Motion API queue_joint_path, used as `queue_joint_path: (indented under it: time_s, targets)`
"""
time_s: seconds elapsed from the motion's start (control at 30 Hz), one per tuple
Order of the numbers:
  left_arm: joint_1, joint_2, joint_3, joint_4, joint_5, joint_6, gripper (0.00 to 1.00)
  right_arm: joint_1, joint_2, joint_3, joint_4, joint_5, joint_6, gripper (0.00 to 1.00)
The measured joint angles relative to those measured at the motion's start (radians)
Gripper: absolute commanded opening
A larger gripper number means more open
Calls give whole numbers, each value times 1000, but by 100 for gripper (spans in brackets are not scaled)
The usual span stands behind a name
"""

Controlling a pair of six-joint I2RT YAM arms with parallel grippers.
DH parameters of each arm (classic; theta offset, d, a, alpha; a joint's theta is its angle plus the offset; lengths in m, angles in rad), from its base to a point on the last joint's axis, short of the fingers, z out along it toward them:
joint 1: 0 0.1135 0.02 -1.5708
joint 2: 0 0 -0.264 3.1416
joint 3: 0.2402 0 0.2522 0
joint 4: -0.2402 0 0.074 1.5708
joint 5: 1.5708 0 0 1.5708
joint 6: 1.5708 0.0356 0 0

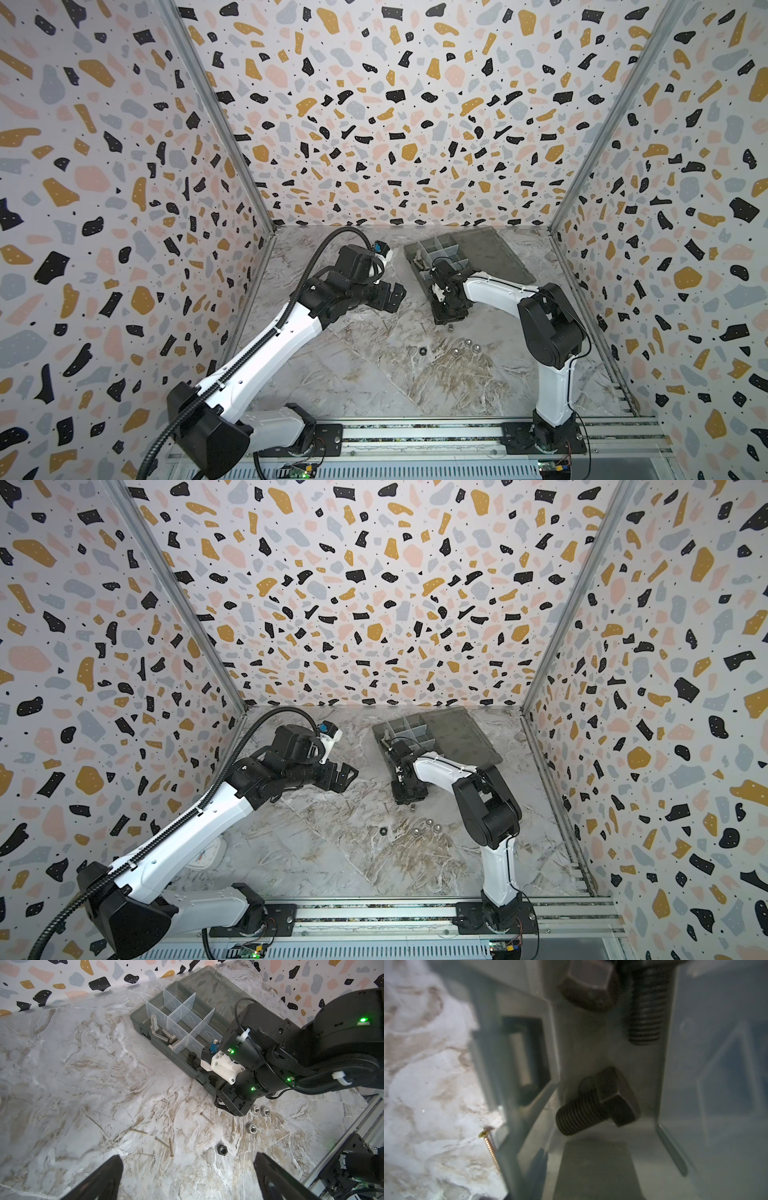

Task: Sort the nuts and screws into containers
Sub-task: 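Grasp a black hex nut with the right gripper while the left gripper withdraws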

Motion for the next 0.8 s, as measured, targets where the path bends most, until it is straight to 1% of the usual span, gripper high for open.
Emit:
queue_joint_path:
  time_s: [0.17,0.27,0.43,0.6,0.8]
  targets:
    - [2,10,-4,0,30,2,100,5,6,4,-10,10,-4,24]
    - [2,23,-4,2,51,2,100,9,10,14,-20,12,-11,21]
    - [2,47,-3,2,58,3,100,8,11,37,-43,5,-14,20]
    - [2,85,16,3,57,4,100,8,2,96,-102,-3,-14,20]
    - [2,153,80,8,63,3,100,-3,-42,177,-153,-6,-22,20]
